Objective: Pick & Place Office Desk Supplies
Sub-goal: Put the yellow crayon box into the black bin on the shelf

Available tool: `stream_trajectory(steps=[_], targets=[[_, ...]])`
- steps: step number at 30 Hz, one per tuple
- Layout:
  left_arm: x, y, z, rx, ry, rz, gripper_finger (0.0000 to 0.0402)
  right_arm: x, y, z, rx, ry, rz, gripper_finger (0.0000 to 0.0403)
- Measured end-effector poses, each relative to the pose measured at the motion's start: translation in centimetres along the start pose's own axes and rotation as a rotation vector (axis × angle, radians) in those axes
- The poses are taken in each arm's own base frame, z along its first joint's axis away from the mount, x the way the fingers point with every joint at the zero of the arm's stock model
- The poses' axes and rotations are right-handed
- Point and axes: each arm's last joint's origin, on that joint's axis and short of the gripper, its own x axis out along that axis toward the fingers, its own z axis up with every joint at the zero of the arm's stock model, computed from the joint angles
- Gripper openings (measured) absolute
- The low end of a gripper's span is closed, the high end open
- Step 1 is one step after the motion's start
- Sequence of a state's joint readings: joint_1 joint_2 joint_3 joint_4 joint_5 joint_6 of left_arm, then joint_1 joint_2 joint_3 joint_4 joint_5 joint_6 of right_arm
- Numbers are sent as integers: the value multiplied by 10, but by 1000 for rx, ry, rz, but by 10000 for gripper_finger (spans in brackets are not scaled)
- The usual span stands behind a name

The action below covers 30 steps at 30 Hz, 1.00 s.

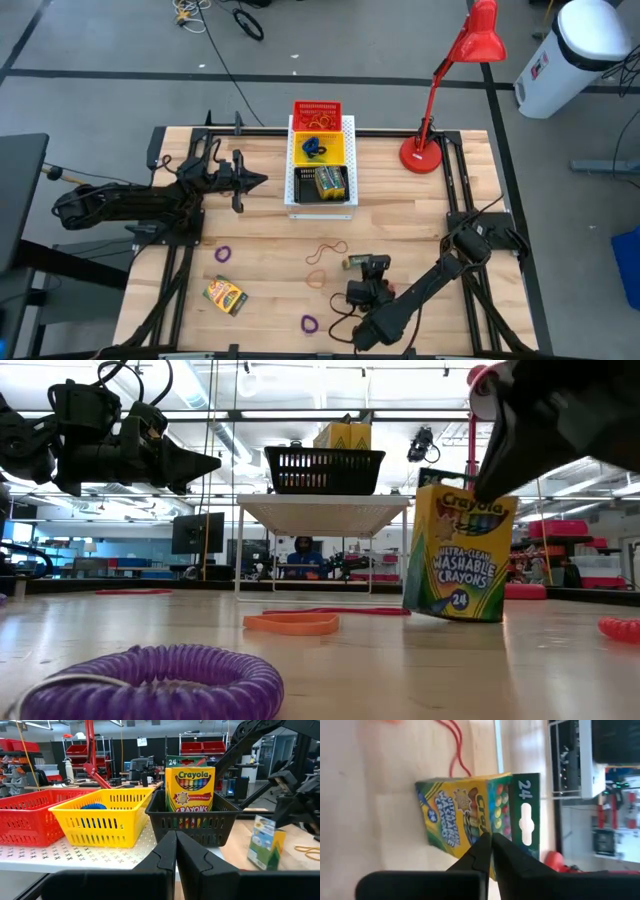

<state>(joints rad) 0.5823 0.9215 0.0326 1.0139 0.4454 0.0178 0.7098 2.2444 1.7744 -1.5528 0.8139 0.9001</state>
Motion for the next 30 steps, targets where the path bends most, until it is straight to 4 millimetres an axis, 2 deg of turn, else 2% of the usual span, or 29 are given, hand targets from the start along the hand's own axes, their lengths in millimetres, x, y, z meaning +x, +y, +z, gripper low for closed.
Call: stream_trajectory(steps=[8,18,25,30], targets=[[0,0,0,0,0,-1,13,4,2,13,22,-18,82,62],[0,0,0,0,0,-1,13,8,0,20,49,9,135,172],[0,0,0,0,0,0,13,-8,-9,33,106,-12,205,229],[0,0,0,0,0,0,13,-25,-26,45,144,-14,252,247]])
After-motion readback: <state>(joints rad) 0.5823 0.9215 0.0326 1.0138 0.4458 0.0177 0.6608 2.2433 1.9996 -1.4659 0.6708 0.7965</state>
